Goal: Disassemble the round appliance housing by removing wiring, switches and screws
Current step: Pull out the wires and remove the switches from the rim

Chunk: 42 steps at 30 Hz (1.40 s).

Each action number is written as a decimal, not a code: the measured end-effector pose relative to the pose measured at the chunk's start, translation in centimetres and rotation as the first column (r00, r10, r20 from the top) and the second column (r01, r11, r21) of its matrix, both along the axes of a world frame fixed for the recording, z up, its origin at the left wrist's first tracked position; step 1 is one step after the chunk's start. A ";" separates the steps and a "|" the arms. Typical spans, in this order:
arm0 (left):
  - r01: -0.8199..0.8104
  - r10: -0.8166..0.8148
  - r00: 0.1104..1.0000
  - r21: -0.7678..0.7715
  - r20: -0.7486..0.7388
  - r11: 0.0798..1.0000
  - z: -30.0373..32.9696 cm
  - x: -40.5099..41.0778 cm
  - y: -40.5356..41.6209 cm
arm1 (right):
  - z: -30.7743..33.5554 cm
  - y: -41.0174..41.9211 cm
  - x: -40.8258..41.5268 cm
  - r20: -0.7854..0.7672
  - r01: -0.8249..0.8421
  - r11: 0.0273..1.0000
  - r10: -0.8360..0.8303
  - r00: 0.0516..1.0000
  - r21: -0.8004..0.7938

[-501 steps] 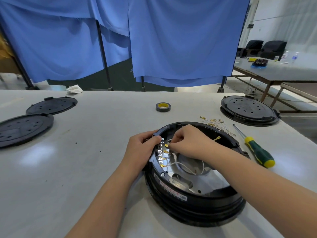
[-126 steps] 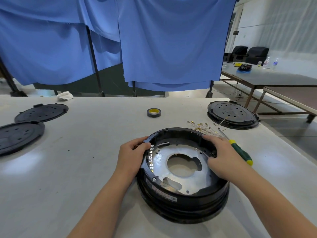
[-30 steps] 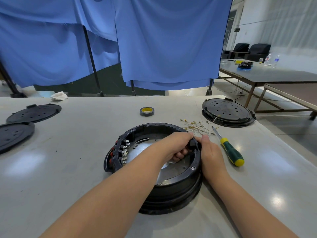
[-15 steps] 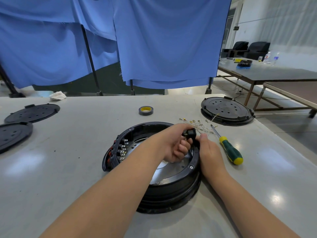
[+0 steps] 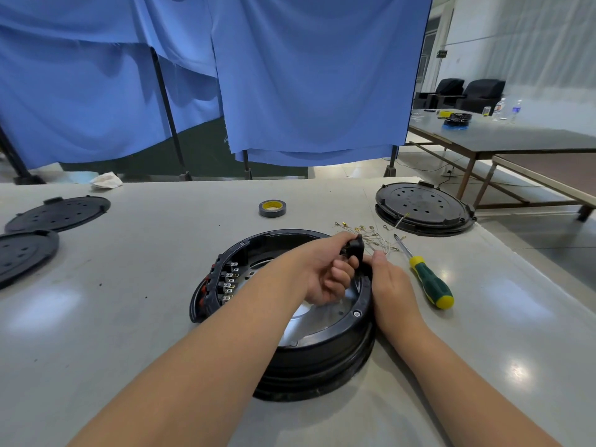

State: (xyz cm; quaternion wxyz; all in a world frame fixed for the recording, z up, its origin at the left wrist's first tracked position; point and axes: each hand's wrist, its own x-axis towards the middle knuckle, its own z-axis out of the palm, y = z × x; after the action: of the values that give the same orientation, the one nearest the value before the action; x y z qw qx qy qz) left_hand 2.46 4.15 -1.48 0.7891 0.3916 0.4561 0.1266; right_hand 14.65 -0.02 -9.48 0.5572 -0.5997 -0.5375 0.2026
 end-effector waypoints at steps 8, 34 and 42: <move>0.069 -0.069 0.998 -0.010 -0.011 0.998 0.1 -0.1 -0.2 | 0.2 -0.2 0.1 0.052 0.023 1.000 -0.024 0.998 0.017; -0.094 0.157 0.985 0.552 -0.068 0.828 0.5 -0.1 0.1 | 3.4 -1.6 0.6 -0.024 -0.017 0.983 0.022 0.999 0.183; 0.044 0.132 0.976 0.750 -0.173 0.660 0.1 0.1 -0.3 | 3.3 -1.3 1.0 0.137 0.000 0.961 -0.039 0.990 0.276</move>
State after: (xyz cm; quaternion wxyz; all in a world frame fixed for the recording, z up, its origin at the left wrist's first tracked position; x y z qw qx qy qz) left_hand 2.53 3.84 -1.35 0.5008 0.6816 0.4543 0.2796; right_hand 15.67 -1.29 -6.16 0.5977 -0.5346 -0.5924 0.0777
